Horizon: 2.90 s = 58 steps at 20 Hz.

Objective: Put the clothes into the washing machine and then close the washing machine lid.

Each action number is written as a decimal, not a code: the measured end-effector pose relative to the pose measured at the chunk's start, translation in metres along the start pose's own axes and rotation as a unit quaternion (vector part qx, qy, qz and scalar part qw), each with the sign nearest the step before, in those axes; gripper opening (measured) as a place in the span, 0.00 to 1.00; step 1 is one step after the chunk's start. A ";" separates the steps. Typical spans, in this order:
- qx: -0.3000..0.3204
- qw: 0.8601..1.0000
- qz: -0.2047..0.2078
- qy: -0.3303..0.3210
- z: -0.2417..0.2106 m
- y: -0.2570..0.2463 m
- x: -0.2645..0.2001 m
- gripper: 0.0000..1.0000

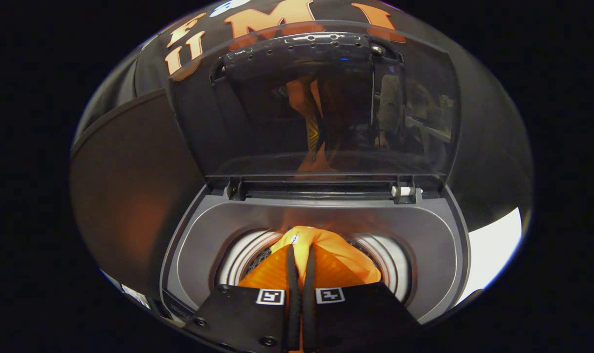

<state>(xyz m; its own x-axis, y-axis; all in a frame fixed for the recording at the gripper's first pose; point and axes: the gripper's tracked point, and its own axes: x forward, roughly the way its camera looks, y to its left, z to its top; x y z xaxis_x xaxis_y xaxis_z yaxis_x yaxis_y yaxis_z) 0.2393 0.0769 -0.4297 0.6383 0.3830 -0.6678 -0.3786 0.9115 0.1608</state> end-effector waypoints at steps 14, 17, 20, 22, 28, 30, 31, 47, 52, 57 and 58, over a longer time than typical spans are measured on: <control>0.013 1.000 -0.023 0.003 -0.013 0.014 -0.033 0.99; 0.011 0.999 -0.033 -0.029 0.001 0.022 -0.057 0.99; 0.014 0.996 -0.040 -0.072 0.025 0.034 -0.090 0.99; 0.011 0.993 -0.046 -0.107 0.048 0.043 -0.117 0.99; -0.010 0.971 -0.050 -0.234 0.159 0.070 -0.199 0.99; -0.013 0.962 -0.043 -0.271 0.203 0.075 -0.217 0.98; -0.015 0.958 -0.035 -0.285 0.223 0.078 -0.221 0.98; -0.020 0.973 -0.048 -0.226 0.321 0.023 -0.064 0.98; -0.008 0.976 -0.081 -0.201 0.309 0.005 -0.031 0.99; -0.019 0.973 -0.088 -0.214 0.307 0.005 -0.032 0.97; -0.018 0.972 -0.086 -0.217 0.307 0.006 -0.034 0.97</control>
<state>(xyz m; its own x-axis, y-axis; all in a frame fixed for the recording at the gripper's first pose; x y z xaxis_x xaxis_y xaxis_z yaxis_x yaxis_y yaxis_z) 0.4209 0.1152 -0.1833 0.9144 0.2592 -0.3110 -0.2592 0.9649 0.0422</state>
